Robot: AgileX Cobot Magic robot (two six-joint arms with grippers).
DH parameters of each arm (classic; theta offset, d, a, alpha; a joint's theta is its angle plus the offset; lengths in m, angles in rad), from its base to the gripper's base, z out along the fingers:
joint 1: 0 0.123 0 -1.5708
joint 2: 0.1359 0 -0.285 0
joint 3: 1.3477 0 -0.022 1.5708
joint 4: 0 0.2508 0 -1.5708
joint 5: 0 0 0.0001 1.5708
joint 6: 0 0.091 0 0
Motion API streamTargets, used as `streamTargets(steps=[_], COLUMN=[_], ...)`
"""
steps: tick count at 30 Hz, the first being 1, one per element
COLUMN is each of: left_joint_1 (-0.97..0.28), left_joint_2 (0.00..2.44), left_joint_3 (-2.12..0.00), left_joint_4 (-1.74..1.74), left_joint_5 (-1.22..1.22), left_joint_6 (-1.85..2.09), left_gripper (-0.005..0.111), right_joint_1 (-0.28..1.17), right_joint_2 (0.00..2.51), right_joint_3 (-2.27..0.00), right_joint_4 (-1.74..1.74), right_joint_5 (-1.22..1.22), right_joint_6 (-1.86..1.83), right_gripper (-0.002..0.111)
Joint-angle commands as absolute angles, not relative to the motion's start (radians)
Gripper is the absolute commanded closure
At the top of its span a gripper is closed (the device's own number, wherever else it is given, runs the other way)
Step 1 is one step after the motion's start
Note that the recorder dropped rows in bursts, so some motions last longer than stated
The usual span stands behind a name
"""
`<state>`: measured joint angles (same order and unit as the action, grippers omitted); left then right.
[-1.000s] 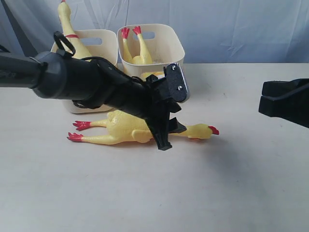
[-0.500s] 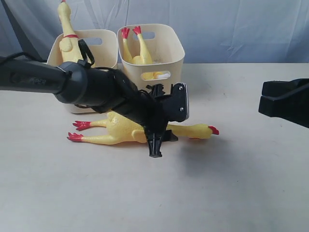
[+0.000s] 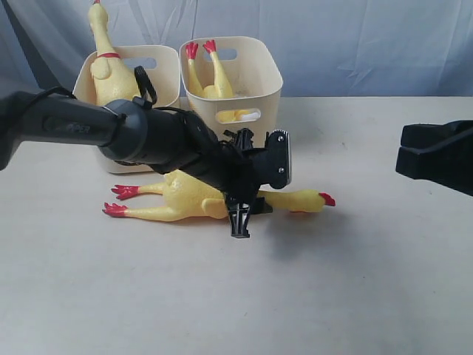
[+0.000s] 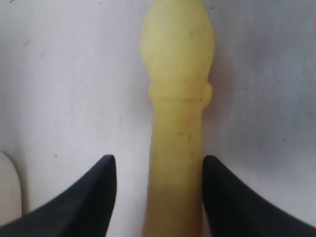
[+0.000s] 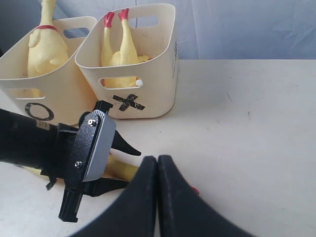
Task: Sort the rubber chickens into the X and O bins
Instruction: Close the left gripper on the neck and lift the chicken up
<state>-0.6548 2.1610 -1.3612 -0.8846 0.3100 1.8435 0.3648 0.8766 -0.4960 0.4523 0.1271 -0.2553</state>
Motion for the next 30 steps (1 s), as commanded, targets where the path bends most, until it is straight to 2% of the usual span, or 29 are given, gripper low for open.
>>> streamTargets(steps=[1, 9, 11, 16, 30], left_joint_1=[-0.660, -0.660, -0.660, -0.660, -0.660], left_joint_2=[2.163, 2.163, 2.163, 2.161, 1.920], left_joint_3=[-1.367, -1.367, -1.367, -1.367, -1.367], left_joint_4=[-0.881, -0.879, -0.879, -0.873, -0.851], left_joint_5=[0.314, 0.314, 0.328, 0.383, 0.383], left_joint_6=[1.841, 1.841, 1.841, 1.832, 1.450], left_gripper=[0.060, 0.064, 0.072, 0.107, 0.107], right_joint_1=[0.361, 0.361, 0.361, 0.361, 0.361], right_joint_2=[0.871, 0.871, 0.871, 0.871, 0.871], right_joint_3=[-0.492, -0.492, -0.492, -0.492, -0.492], right_joint_4=[0.454, 0.454, 0.454, 0.454, 0.456], right_joint_5=[0.124, 0.124, 0.124, 0.124, 0.123], right_joint_6=[-0.256, -0.256, -0.256, -0.256, -0.256], right_gripper=[0.108, 0.108, 0.108, 0.108, 0.108])
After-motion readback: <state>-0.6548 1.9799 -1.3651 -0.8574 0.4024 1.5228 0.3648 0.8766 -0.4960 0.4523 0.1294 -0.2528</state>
